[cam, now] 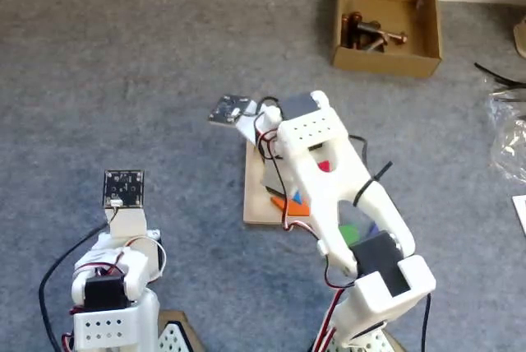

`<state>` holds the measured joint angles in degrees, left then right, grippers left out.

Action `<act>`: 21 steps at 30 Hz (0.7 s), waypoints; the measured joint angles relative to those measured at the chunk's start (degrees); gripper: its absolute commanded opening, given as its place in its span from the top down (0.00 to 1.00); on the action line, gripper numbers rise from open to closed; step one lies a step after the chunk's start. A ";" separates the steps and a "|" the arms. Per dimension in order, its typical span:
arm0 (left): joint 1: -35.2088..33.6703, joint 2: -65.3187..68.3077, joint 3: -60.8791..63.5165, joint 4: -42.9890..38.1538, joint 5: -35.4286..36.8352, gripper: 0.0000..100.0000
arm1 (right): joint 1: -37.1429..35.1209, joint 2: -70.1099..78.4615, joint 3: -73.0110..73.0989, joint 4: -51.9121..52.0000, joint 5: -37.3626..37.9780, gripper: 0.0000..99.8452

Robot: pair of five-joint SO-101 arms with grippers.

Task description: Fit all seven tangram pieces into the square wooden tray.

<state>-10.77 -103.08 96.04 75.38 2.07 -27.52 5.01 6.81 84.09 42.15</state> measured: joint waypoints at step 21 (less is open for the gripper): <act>0.00 0.00 0.00 0.00 0.00 1.00 | 0.00 0.00 4.75 -6.68 0.00 0.91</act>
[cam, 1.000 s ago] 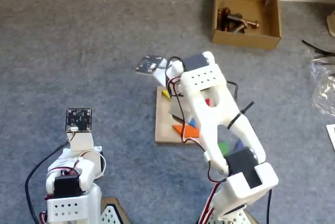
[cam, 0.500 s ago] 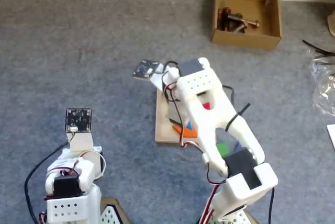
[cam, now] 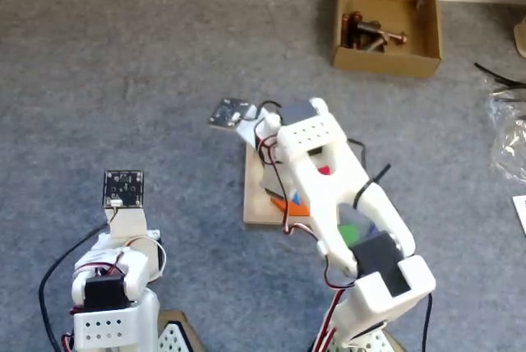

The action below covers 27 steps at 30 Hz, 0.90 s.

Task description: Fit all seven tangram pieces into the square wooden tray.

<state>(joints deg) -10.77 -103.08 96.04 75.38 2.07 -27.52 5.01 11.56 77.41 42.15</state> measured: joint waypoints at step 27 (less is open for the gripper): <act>0.00 0.00 0.00 0.00 0.00 1.00 | -0.09 4.84 3.16 -8.00 7.30 0.90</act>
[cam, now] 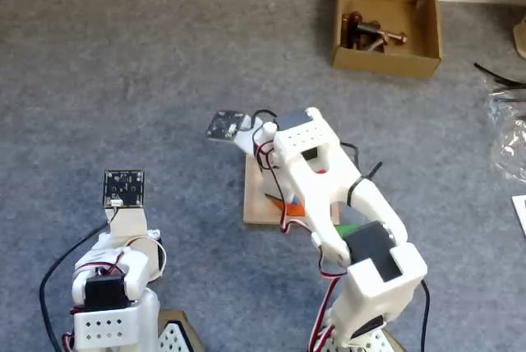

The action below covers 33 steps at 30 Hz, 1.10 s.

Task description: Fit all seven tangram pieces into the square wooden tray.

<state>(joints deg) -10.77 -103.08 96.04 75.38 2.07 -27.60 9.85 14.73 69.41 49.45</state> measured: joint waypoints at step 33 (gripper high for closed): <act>0.00 0.00 0.00 0.00 0.00 1.00 | -2.02 -0.35 0.00 0.00 12.48 0.90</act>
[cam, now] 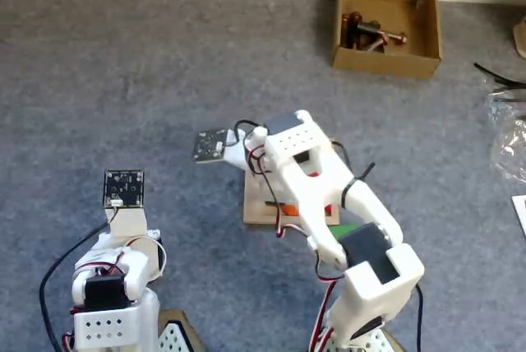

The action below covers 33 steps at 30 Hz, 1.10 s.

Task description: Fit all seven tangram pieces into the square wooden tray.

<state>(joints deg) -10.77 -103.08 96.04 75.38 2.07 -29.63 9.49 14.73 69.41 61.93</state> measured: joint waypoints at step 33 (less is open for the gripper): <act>0.00 0.00 0.00 0.00 0.00 1.00 | 1.32 0.00 -1.41 -4.22 4.48 0.85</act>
<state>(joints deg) -10.77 -103.08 96.04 75.38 2.07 -28.31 9.49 13.32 65.19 66.42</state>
